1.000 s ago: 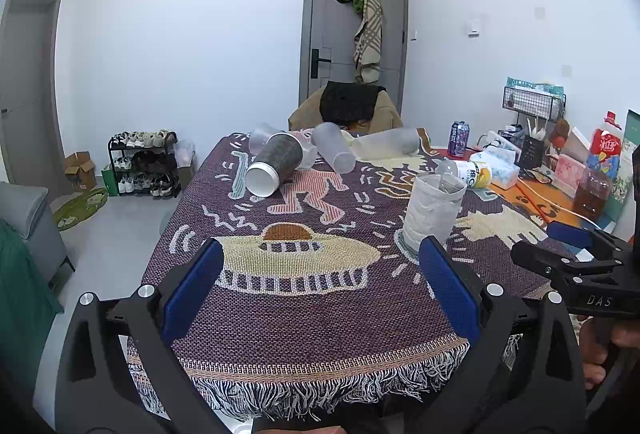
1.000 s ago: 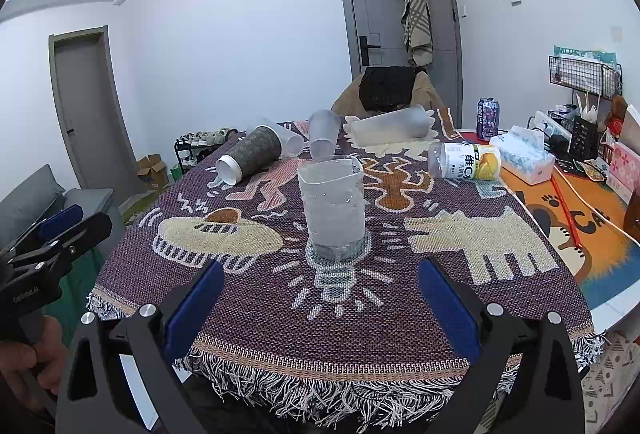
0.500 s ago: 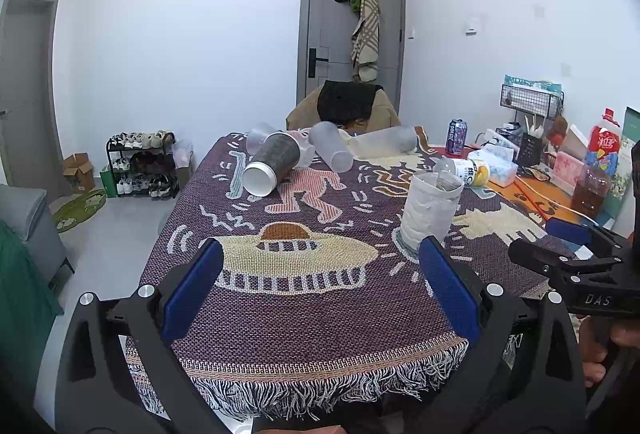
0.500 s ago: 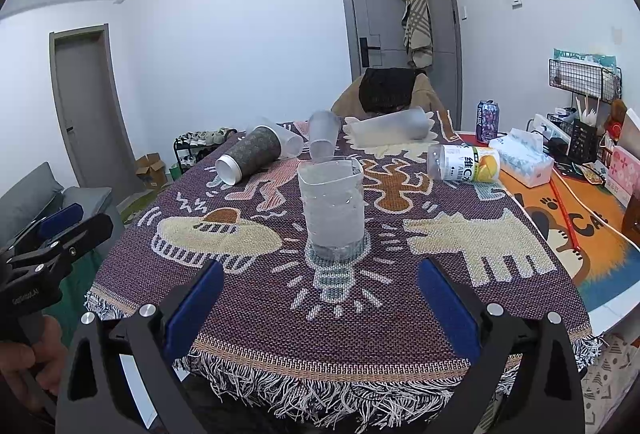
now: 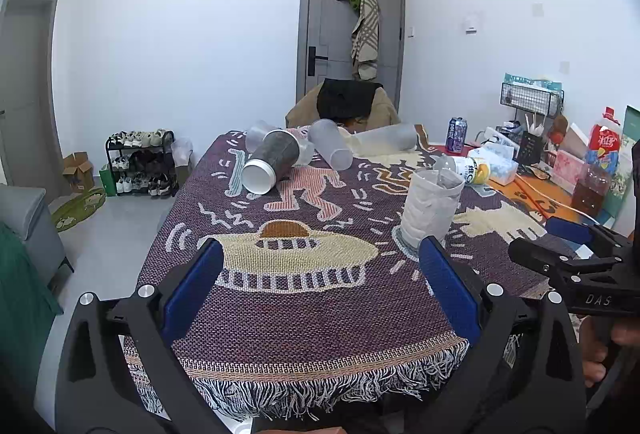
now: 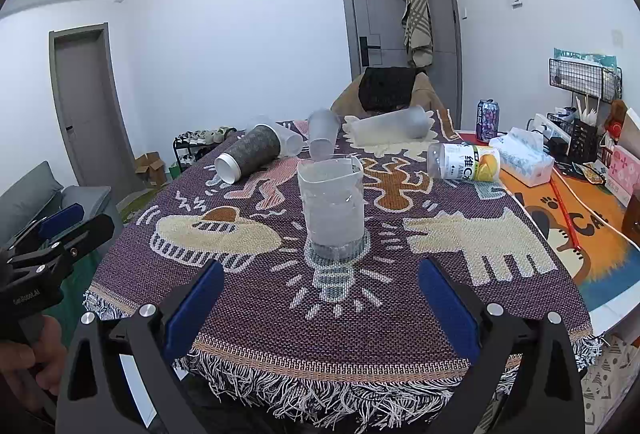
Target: Flip cup upright
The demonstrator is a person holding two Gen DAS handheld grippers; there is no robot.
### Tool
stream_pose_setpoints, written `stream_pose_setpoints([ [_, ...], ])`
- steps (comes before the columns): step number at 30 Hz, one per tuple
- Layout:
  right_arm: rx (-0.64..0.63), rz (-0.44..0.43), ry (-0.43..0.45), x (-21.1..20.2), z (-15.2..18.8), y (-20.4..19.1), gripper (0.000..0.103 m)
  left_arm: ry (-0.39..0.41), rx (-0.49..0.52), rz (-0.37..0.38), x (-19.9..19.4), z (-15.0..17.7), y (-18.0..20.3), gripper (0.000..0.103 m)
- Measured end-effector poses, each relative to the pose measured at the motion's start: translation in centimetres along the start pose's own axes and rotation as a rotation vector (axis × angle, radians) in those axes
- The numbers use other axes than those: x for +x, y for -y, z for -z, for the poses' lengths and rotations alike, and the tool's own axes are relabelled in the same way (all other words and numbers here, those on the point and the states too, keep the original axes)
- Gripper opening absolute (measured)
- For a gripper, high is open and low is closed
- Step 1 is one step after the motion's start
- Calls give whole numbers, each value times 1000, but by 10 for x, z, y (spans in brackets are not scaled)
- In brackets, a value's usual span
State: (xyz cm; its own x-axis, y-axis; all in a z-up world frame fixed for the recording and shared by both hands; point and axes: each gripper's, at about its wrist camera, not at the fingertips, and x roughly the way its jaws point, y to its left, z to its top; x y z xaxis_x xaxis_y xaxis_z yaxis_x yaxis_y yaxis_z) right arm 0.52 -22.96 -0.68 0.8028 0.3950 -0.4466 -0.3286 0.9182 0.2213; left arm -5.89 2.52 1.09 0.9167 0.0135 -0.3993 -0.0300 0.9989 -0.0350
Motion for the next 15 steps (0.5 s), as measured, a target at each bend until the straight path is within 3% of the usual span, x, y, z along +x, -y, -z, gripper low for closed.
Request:
stream_pose_setpoints([
  [15,31,-21,-86,41,5,10,95,-26,-29,-10,27,11,-9,97],
])
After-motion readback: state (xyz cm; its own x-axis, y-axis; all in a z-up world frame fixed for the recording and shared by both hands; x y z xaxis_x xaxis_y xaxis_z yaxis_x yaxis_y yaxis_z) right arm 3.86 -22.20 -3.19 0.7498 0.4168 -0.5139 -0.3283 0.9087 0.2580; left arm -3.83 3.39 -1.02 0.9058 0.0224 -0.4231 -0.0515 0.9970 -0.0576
